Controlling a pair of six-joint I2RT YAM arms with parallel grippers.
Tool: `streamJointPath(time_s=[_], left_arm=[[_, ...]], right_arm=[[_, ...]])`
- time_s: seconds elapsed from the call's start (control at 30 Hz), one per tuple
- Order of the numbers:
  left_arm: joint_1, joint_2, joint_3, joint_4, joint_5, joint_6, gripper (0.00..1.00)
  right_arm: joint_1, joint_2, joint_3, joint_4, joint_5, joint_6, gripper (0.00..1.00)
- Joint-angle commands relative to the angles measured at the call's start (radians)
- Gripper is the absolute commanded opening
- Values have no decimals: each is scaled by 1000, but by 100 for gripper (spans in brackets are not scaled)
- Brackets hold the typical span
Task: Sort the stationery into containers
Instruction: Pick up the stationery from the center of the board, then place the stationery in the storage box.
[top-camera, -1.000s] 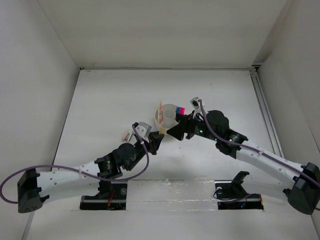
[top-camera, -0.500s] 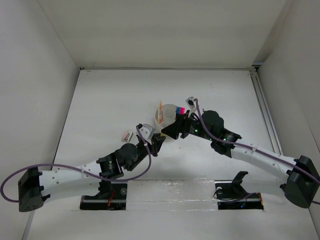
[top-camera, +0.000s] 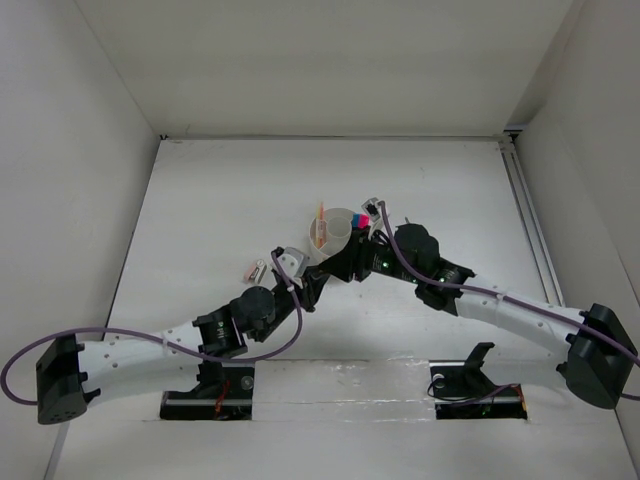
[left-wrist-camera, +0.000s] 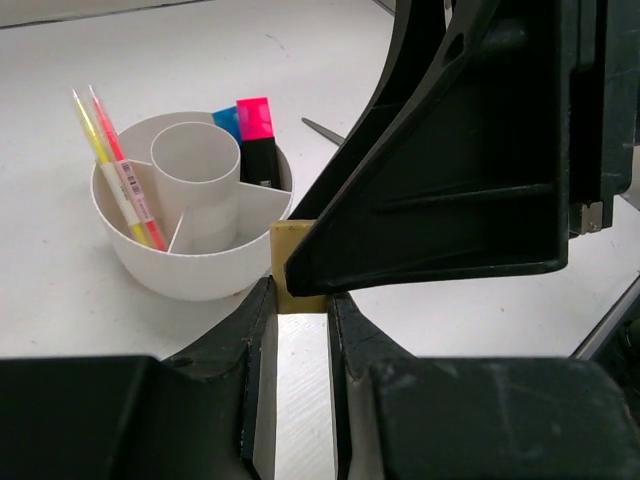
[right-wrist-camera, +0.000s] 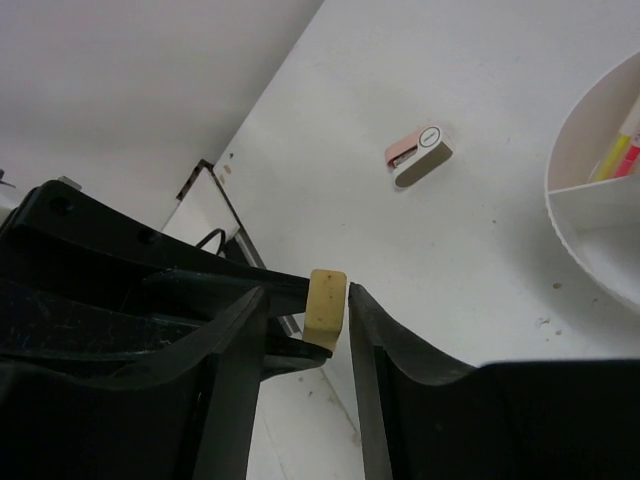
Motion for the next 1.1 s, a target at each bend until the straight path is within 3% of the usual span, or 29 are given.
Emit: streamJointPath(time_s=[0.0, 0.17, 0.27, 0.37, 0.53, 0.67, 0.73, 0.77, 0.8, 0.87, 1.07], left_arm=[[-4, -27, 17, 33, -24, 10, 0], [-4, -36, 17, 33, -33, 10, 0], [-4, -36, 17, 33, -33, 1, 0], [-4, -27, 17, 24, -33, 1, 0], [-4, -18, 17, 3, -6, -8, 24], [-4, -9, 17, -7, 5, -21, 50], [-4, -9, 28, -16, 5, -21, 72], [-4, 3, 40, -31, 14, -33, 93], [-4, 17, 40, -51, 23, -33, 99], [-4, 31, 65, -77, 34, -45, 99], [-4, 36, 122, -206, -10, -142, 99]], right_arm=[[10, -6, 36, 68, 17, -3, 43], [10, -15, 36, 49, 17, -3, 10], [10, -15, 36, 39, 26, -3, 1], [10, -4, 55, 39, 37, -30, 0], [10, 28, 111, 39, 83, -99, 0], [1, 66, 153, 48, 92, -136, 0], [-47, 77, 162, 48, 92, -158, 0], [-68, 77, 162, 48, 92, -167, 0], [-126, 89, 162, 48, 71, -176, 0], [-189, 115, 162, 86, 28, -234, 0], [-354, 238, 289, 126, -329, -496, 0]])
